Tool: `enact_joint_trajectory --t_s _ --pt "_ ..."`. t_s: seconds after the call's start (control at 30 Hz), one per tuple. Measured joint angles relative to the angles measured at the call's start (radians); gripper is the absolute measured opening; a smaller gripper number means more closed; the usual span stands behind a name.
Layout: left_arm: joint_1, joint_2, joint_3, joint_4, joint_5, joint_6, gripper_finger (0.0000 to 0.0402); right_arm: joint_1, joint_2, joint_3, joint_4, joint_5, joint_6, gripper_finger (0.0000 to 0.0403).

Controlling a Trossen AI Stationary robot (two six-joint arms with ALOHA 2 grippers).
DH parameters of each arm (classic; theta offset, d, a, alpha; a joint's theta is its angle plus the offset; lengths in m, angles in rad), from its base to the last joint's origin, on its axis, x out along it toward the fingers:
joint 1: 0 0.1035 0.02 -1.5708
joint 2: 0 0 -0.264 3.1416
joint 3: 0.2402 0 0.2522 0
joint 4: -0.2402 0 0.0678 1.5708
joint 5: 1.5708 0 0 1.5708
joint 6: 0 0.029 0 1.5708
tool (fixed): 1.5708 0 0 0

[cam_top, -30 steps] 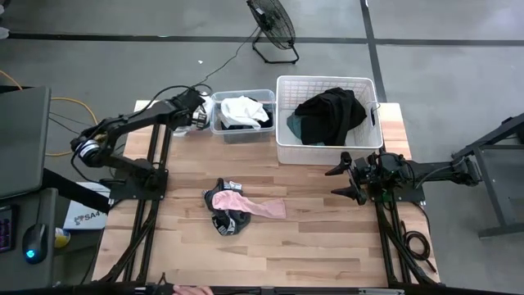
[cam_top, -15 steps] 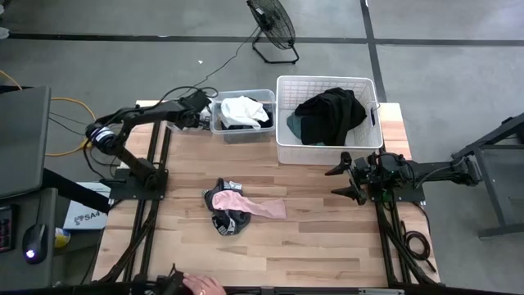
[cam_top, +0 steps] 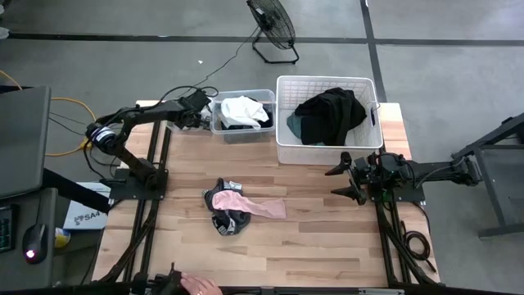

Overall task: Pick & Place Cloths
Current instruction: Put the white sock into the left transparent bin

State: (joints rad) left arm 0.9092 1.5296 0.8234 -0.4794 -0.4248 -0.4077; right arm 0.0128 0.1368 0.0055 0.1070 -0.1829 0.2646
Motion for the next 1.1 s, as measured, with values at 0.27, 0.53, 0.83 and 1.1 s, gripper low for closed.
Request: enact_joint_trajectory --t_s 0.27,0.53,0.83,1.1 --pt "0.001 -0.128 -0.003 -0.092 -0.014 0.003 0.0103 0.000 0.000 0.000 0.000 0.000 0.000 0.0318" --pt "0.001 -0.231 -0.003 -0.027 -0.010 0.014 0.0111 0.000 0.000 0.000 0.000 0.000 0.000 0.0318" --pt "0.002 -0.223 -0.001 0.233 0.069 0.071 0.0112 0.000 0.000 0.000 0.000 0.000 0.000 0.0318" --pt "0.062 -0.217 -0.001 0.303 0.120 0.019 0.0116 0.000 0.000 0.000 0.000 0.000 0.000 0.0318"
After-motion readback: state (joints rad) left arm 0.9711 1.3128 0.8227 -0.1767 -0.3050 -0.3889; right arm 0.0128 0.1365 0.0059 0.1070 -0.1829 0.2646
